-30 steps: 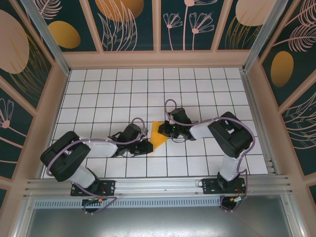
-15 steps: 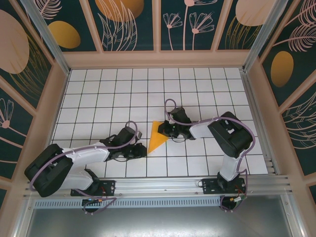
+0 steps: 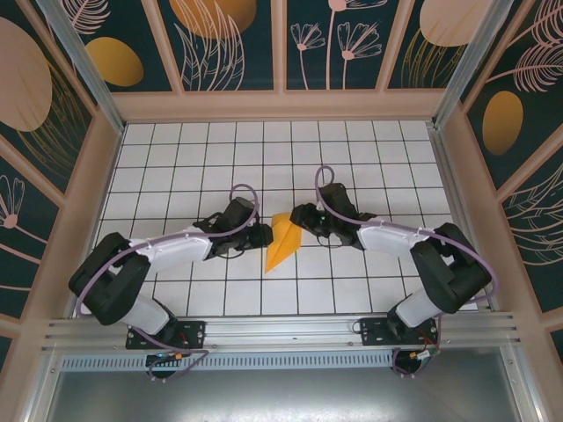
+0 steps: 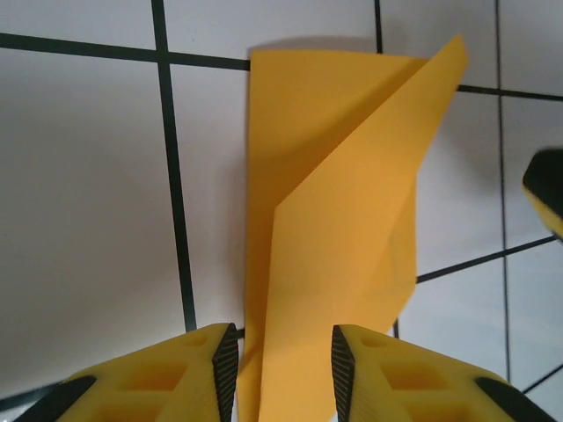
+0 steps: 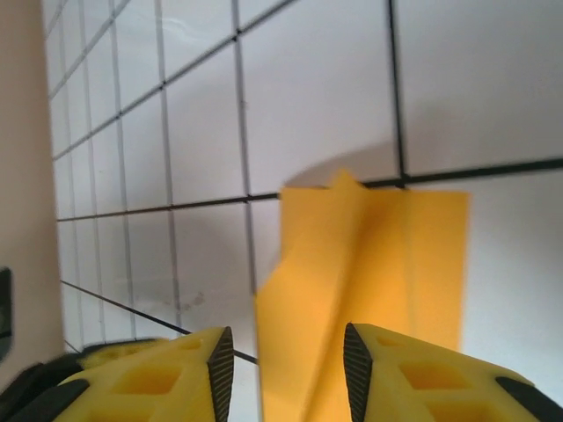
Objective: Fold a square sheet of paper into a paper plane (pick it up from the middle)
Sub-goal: Fourth fold the wing at the center of the table, then turn over the paper at the center of the table.
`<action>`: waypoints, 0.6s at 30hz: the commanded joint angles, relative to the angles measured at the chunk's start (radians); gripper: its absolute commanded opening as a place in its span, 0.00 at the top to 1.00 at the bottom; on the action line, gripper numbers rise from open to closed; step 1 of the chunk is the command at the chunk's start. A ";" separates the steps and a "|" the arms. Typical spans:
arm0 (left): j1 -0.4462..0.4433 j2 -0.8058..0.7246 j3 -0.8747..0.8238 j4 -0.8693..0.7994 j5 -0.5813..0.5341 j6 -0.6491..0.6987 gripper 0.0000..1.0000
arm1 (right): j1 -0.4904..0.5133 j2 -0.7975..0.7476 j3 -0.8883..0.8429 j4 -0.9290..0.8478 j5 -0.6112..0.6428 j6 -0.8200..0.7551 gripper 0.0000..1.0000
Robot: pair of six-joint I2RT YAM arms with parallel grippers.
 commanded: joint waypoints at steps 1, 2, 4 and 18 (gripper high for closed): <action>0.004 0.055 0.047 -0.040 -0.026 0.064 0.64 | 0.004 -0.001 -0.060 0.004 -0.004 0.079 0.56; 0.004 0.069 0.054 -0.047 -0.031 0.070 0.64 | 0.006 0.003 -0.066 0.010 -0.013 0.090 0.56; 0.004 0.087 0.060 -0.054 -0.035 0.080 0.64 | 0.013 0.008 -0.074 0.026 -0.020 0.105 0.56; 0.005 0.149 0.052 -0.010 0.013 0.066 0.66 | 0.046 0.101 -0.057 0.034 -0.038 0.162 0.58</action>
